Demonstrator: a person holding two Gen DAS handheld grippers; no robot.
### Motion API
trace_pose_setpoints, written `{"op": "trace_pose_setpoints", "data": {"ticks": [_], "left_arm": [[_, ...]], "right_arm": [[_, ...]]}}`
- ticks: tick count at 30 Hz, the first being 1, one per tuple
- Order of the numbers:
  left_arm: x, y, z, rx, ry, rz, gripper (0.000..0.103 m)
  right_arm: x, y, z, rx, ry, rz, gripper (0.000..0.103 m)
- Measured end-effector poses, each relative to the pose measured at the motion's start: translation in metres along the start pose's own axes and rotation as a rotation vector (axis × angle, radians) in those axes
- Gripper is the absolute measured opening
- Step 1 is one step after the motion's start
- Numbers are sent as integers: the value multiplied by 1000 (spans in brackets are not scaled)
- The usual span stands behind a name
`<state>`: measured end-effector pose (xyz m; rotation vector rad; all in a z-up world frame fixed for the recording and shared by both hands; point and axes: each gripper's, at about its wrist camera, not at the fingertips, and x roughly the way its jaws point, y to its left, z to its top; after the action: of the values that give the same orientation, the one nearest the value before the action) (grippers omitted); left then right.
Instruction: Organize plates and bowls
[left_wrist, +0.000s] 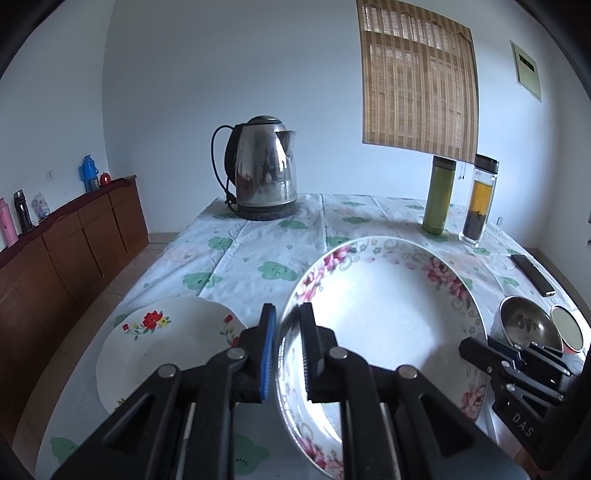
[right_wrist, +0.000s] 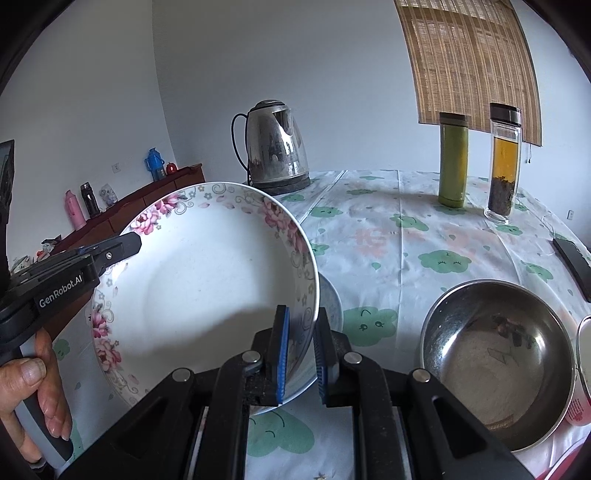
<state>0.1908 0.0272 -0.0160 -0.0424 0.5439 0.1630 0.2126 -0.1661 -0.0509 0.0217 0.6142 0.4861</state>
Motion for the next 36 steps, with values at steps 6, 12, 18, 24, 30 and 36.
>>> {"op": "trace_pose_setpoints", "data": {"ticks": [6, 12, 18, 24, 30, 36], "left_arm": [[13, -3, 2, -6, 11, -12, 10], [21, -3, 1, -14, 17, -25, 10], [28, -3, 0, -15, 20, -37, 10], [29, -4, 0, -14, 20, -41, 10], [33, -6, -2, -18, 29, -41, 10], [41, -3, -4, -25, 51, -47, 10]], "right_arm": [[3, -2, 2, 0, -2, -23, 14], [7, -4, 2, 2, 0, -43, 14], [11, -5, 2, 2, 5, -60, 14], [13, -6, 3, 11, 3, -74, 14], [14, -5, 4, 4, 3, -84, 14], [16, -5, 5, 4, 10, -93, 14]]}}
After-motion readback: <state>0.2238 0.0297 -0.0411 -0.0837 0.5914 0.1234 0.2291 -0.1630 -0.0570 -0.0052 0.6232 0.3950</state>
